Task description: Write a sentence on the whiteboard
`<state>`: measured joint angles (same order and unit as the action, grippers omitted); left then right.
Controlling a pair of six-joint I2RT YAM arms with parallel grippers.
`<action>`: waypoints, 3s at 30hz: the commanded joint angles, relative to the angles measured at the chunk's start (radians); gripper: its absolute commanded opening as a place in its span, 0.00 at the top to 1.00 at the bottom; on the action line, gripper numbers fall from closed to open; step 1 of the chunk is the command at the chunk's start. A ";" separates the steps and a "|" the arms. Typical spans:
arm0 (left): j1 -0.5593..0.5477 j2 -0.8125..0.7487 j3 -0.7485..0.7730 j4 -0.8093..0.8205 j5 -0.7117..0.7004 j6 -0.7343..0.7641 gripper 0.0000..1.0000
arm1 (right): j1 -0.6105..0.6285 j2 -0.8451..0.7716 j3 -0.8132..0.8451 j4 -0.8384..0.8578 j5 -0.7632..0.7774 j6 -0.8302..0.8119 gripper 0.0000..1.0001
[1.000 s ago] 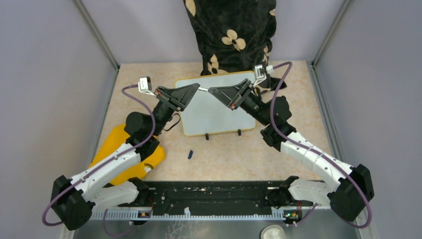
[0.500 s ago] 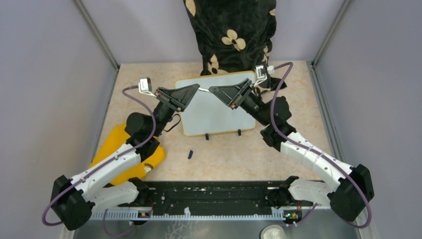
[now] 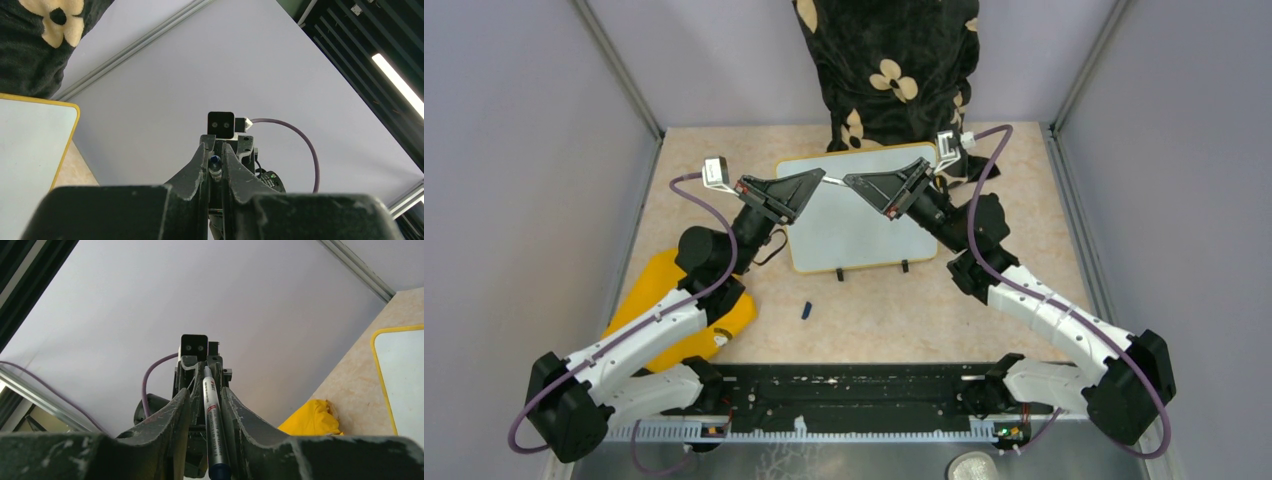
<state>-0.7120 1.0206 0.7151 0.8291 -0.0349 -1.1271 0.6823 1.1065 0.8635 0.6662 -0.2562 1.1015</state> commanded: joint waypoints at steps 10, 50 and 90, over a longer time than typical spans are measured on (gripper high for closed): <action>-0.007 -0.013 -0.004 0.005 -0.051 0.036 1.00 | -0.006 0.008 0.028 0.076 -0.049 0.009 0.79; -0.012 -0.202 0.059 -0.877 -0.209 0.942 0.01 | 0.153 -0.234 0.228 -0.904 0.677 -0.838 1.00; 0.491 -0.011 -0.016 -0.581 0.172 0.660 0.01 | 0.278 -0.139 0.098 -0.708 0.760 -0.940 1.00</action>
<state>-0.2337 1.0256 0.7349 0.0708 0.0147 -0.4038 0.9527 0.9974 0.9722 -0.1131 0.5320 0.1745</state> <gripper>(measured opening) 0.987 0.129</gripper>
